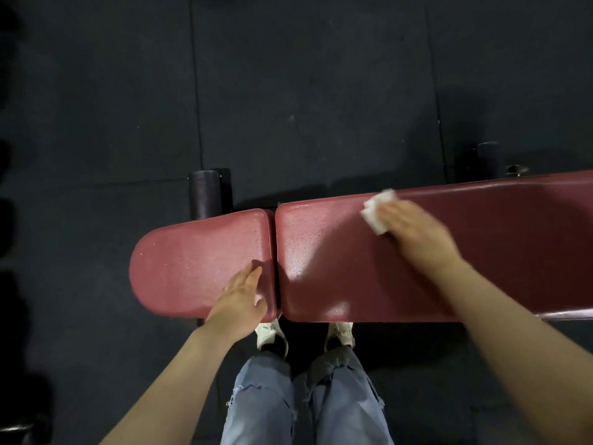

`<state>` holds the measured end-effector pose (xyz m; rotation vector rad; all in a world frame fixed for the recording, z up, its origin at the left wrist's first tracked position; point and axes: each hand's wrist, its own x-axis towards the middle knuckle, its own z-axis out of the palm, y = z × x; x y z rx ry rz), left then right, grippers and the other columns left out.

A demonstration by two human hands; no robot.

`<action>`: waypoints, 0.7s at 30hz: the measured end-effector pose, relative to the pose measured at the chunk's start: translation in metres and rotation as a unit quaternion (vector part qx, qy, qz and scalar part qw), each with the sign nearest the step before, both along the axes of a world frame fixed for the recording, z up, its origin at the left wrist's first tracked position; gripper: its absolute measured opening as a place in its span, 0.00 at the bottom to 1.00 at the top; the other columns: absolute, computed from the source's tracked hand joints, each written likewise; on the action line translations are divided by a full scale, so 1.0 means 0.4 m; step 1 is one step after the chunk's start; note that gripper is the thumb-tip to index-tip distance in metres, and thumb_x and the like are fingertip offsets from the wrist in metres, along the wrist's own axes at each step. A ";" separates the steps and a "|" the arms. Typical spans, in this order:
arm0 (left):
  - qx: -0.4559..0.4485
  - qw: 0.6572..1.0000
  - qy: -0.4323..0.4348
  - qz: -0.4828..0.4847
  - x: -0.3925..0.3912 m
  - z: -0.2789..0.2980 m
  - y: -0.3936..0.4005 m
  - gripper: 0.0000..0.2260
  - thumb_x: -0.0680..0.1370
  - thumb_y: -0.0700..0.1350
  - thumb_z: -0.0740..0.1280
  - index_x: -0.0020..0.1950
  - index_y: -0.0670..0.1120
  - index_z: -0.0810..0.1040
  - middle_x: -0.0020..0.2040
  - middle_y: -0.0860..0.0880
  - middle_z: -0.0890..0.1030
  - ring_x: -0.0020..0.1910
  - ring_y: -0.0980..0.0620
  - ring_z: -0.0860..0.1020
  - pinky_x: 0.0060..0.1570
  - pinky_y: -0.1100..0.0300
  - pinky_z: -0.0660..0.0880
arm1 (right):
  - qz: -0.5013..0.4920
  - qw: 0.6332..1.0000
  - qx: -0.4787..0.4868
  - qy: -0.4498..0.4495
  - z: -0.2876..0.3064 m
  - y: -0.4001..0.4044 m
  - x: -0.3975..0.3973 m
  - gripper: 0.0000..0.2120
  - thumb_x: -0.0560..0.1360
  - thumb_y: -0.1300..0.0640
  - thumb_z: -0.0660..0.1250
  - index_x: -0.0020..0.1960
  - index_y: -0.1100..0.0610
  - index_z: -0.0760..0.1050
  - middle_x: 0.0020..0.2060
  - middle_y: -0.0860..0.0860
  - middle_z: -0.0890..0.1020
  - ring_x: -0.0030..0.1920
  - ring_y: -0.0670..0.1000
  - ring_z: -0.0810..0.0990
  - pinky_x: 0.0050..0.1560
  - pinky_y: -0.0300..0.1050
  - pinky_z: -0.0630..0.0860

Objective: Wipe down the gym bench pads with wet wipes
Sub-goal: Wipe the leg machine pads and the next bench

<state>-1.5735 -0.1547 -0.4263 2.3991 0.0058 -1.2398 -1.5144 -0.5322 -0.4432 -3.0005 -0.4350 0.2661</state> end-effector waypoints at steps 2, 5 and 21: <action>-0.005 1.000 -0.003 0.011 -0.017 -0.005 -0.004 0.31 0.81 0.47 0.61 0.81 0.49 0.52 0.82 0.51 0.50 0.80 0.50 0.49 0.78 0.51 0.52 | -0.171 0.985 -0.021 -0.018 0.075 -0.126 -0.051 0.28 0.71 0.70 0.56 0.70 0.61 0.71 0.66 0.59 0.77 0.63 0.64 0.77 0.68 0.58 0.68; -0.010 1.000 -0.003 0.015 -0.042 -0.010 -0.007 0.30 0.81 0.47 0.61 0.81 0.49 0.52 0.82 0.50 0.50 0.80 0.49 0.51 0.78 0.50 0.53 | -0.380 0.924 -0.039 -0.036 0.108 -0.119 -0.083 0.31 0.69 0.75 0.57 0.71 0.63 0.68 0.69 0.59 0.72 0.66 0.63 0.72 0.70 0.60 0.66; 0.012 0.999 -0.028 -0.021 -0.098 -0.036 0.012 0.31 0.81 0.47 0.60 0.82 0.50 0.51 0.82 0.53 0.50 0.80 0.50 0.52 0.78 0.48 0.54 | 0.088 0.994 0.067 0.022 -0.027 0.165 -0.070 0.23 0.79 0.61 0.55 0.72 0.54 0.71 0.71 0.51 0.72 0.70 0.53 0.72 0.72 0.54 0.65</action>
